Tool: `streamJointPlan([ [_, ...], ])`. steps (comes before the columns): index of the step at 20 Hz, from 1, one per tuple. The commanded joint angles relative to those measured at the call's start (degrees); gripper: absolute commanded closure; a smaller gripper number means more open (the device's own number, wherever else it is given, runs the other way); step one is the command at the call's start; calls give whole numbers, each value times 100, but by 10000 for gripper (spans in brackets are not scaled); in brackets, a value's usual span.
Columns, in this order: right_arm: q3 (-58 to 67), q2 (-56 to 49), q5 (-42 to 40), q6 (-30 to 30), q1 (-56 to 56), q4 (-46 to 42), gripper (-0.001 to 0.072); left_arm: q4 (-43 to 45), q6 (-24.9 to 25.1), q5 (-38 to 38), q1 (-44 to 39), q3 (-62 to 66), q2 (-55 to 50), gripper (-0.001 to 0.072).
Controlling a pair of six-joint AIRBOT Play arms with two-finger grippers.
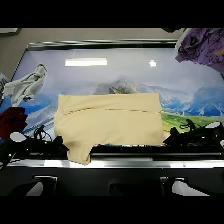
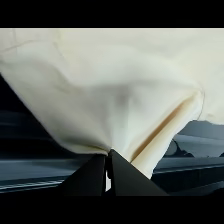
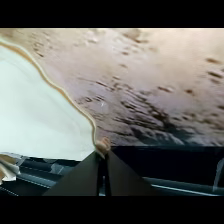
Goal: Fold the clothes and pants, and hang the long-sleeved shirts on hangers.
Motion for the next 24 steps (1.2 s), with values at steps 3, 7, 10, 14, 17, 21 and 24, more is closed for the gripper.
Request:
streamJointPlan([
  [3, 4, 946, 890, 706, 4, -153, 683, 1980, -1152, -1368, 4, 1075, 754, 691],
  [7, 4, 2129, 1259, 1174, 4, -728, 684, 2227, -1257, -1759, -2, 1513, 1532, 691],
  [10, 13, 2559, 1200, 1246, 4, -610, 684, 1843, -1047, -1591, -2, 1631, 1484, 691],
  [14, 168, 2452, 649, 511, 11, 262, 684, 1744, -750, -1126, 0, 1777, 949, 691],
  [17, 363, 2173, 13, 7, 11, 811, 684, 1735, -452, -710, -2, 2120, 304, 691],
  [21, 592, 1412, -308, -350, 11, 1150, 684, 1611, 2, -260, -2, 2865, -822, 692],
  [24, 892, 721, -505, -463, 39, 1191, 684, 1611, 345, -212, -48, 3580, -1738, 691],
])
